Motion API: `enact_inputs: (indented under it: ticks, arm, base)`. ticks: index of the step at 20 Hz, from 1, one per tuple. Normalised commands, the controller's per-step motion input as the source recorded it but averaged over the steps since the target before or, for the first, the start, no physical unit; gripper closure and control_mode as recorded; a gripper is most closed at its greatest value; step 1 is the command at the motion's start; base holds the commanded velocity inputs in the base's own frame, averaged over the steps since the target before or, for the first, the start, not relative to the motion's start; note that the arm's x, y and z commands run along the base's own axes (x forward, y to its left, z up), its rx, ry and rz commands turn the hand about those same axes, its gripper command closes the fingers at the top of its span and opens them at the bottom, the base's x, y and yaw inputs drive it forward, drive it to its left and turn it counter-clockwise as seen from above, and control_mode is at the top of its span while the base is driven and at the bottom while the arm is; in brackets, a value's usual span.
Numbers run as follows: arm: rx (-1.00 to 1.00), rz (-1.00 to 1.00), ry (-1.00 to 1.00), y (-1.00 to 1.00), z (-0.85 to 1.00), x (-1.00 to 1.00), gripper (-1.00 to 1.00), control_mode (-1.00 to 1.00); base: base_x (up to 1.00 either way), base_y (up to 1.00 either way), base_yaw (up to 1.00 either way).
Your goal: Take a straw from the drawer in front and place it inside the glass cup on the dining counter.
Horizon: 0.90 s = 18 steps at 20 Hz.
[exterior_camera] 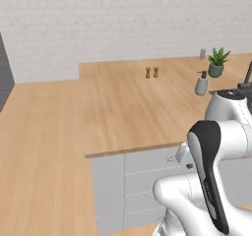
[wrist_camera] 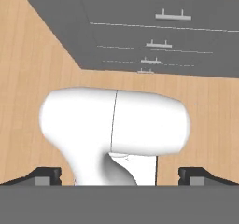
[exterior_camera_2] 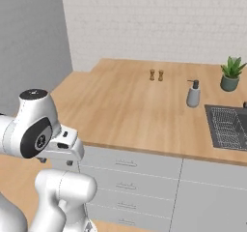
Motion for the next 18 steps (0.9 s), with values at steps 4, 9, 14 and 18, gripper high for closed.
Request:
enact_inputs:
  ticks: [4, 9, 14, 18]
  arm:
    - [0.00, 0.00, 0.00, 0.00, 0.00, 0.00, -1.00, 1.00]
    - [0.00, 0.00, 0.00, 0.00, 0.00, 0.00, -1.00, 1.00]
    - [0.00, 0.00, 0.00, 0.00, 0.00, 0.00, -1.00, 1.00]
    - [0.00, 0.00, 0.00, 0.00, 0.00, 0.00, -1.00, 1.00]
  base:
    - [-0.12, 0.79, -0.05]
    - [-0.06, 0.64, -0.06]
    - [-0.01, 0.52, -0.06]
    - [-0.01, 0.53, -0.06]
